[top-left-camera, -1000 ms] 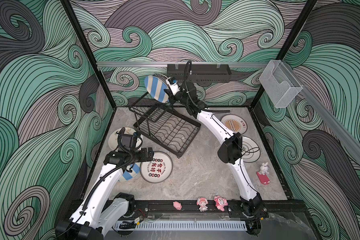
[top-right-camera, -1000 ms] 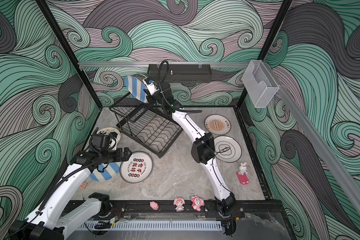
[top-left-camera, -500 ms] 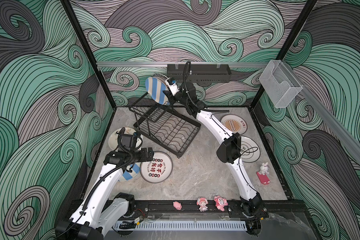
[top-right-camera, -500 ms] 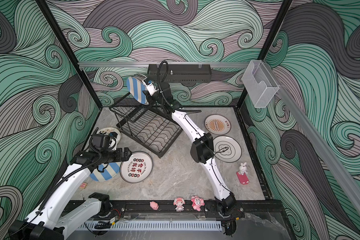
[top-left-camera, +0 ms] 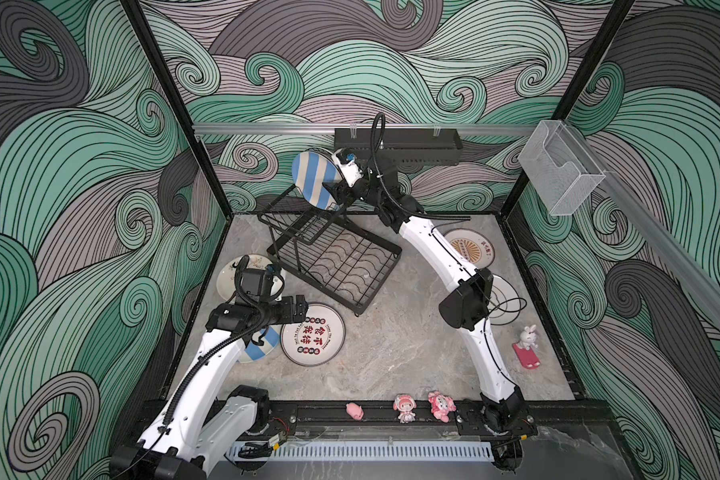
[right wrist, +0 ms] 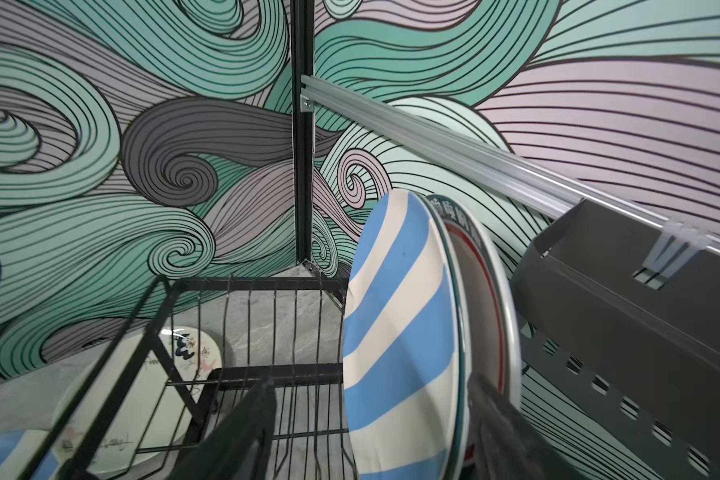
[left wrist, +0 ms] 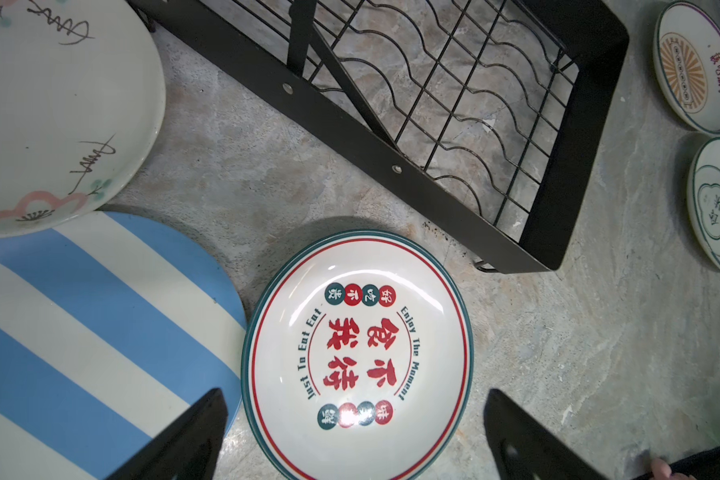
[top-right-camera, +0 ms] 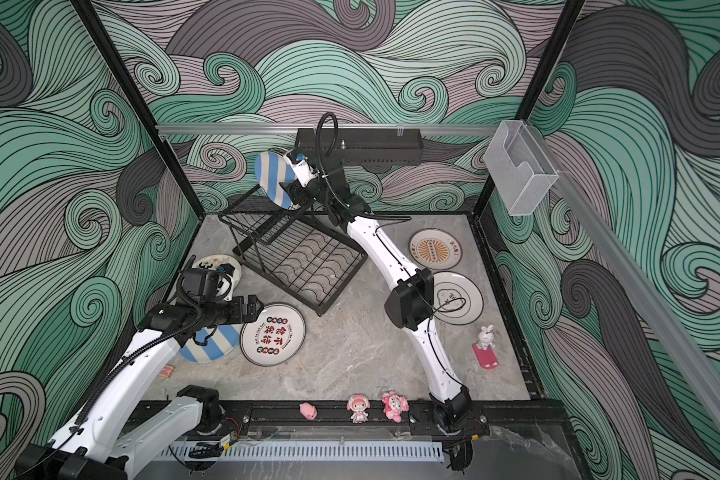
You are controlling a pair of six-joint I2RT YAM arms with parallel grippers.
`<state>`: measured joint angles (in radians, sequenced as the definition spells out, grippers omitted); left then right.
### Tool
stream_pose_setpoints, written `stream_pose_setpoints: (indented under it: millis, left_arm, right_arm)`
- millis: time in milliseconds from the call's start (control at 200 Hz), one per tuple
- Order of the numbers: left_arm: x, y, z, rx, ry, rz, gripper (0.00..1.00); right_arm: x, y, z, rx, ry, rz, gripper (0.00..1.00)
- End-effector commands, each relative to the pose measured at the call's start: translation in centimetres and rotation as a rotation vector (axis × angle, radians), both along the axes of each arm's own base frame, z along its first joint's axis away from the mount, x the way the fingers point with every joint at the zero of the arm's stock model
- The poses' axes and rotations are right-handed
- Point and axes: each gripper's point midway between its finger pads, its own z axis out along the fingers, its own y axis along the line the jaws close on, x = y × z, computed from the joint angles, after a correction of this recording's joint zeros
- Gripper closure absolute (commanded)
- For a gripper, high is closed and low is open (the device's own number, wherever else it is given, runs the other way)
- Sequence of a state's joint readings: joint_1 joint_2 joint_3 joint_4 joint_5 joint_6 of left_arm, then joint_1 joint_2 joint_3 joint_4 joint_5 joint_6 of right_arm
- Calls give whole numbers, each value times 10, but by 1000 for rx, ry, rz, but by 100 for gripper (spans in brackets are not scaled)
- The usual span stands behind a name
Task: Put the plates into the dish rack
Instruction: 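Open the right gripper and withdraw it from the rack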
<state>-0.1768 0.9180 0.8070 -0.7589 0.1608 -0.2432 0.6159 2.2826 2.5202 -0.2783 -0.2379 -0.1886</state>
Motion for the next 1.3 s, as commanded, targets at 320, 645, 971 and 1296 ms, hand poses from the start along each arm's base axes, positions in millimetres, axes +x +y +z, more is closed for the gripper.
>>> stream_pose_setpoints:
  millis: [320, 645, 971, 1296]
  left_arm:
    - [15, -16, 21, -112, -86, -17, 1]
    - [21, -40, 33, -203, -125, -93, 1]
    - [19, -40, 34, -233, -188, -46, 2]
    - [24, -54, 38, -215, -189, -80, 1]
  right_arm:
    - [-72, -123, -26, -115, 254, -277, 15]
    - [-141, -280, -155, -164, 520, -653, 8]
    - [-196, -362, -261, -212, 729, -919, 3]
    - [-178, -388, -305, -253, 933, -988, 0]
